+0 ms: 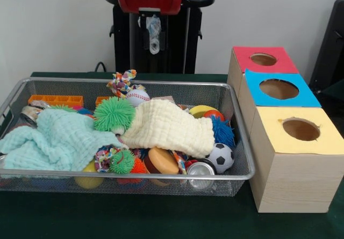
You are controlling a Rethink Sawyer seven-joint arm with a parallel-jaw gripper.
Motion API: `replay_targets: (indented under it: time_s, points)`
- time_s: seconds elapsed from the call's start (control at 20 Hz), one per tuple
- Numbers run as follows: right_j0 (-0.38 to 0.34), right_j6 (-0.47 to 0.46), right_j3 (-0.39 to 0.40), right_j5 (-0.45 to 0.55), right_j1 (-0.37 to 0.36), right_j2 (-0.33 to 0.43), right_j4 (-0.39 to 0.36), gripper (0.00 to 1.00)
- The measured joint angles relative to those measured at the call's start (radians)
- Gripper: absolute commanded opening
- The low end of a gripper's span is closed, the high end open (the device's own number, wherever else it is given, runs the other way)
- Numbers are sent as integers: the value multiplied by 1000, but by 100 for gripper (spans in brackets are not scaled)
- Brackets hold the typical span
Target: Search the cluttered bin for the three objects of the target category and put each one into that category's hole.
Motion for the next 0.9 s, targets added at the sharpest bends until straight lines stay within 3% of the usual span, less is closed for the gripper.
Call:
replay_targets:
  time_s: [0.9]
  points:
    - [141,31,22,-19,-11,-129,75,0]
